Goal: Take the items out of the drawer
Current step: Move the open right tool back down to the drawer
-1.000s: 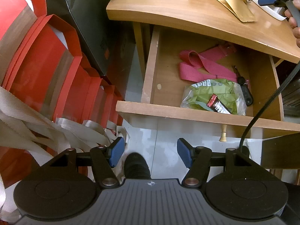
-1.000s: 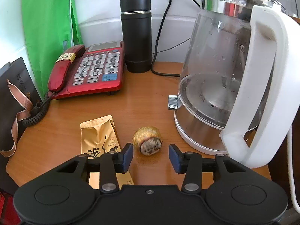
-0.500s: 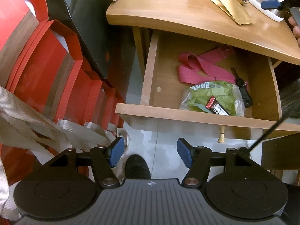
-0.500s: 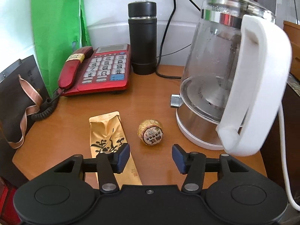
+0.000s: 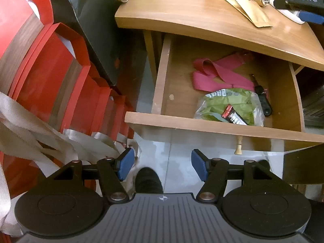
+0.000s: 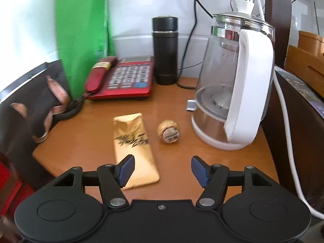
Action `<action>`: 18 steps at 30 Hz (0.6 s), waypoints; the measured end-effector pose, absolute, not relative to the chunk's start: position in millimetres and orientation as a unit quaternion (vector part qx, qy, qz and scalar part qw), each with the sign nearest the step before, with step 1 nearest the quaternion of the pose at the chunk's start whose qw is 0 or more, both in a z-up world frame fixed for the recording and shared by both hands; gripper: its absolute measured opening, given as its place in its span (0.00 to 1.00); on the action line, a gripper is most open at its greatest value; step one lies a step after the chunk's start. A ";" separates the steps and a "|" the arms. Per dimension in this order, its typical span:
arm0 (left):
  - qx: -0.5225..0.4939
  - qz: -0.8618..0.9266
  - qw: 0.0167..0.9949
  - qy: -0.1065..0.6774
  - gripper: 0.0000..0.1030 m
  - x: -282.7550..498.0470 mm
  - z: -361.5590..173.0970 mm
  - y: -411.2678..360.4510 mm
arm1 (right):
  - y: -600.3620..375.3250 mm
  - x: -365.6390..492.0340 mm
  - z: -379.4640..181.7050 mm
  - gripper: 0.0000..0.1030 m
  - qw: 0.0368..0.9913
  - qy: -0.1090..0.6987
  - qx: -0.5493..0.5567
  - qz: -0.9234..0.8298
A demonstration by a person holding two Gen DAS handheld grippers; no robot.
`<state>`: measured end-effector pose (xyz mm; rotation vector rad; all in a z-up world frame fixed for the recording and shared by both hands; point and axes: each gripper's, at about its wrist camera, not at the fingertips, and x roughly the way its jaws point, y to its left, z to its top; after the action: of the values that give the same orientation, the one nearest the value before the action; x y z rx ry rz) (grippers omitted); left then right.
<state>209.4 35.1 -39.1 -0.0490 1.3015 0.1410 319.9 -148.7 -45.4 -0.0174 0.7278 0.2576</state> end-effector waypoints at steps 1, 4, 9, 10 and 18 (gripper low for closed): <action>-0.023 0.066 0.793 0.605 0.64 209.8 -39.3 34.7 | -149.6 315.4 -45.8 0.59 0.924 0.359 -0.012 0.135; -0.021 0.066 0.793 0.605 0.64 210.4 -39.3 32.3 | -151.1 304.2 -48.1 0.58 0.911 0.376 -0.026 0.165; -0.012 0.063 0.795 0.603 0.64 209.0 -36.1 24.8 | -159.5 287.4 -56.2 0.58 0.890 0.413 -0.042 0.188; -0.010 0.063 0.795 0.603 0.64 208.6 -35.2 23.3 | -161.9 283.9 -58.6 0.58 0.885 0.422 -0.043 0.191; 0.015 0.064 0.808 0.586 0.65 193.2 -5.5 9.3 | -187.1 243.9 -67.2 0.54 0.860 0.476 -0.041 0.182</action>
<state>193.2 9.3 -5.5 0.0326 1.2532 0.1376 243.9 -187.1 -67.2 -0.0868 0.9988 0.3823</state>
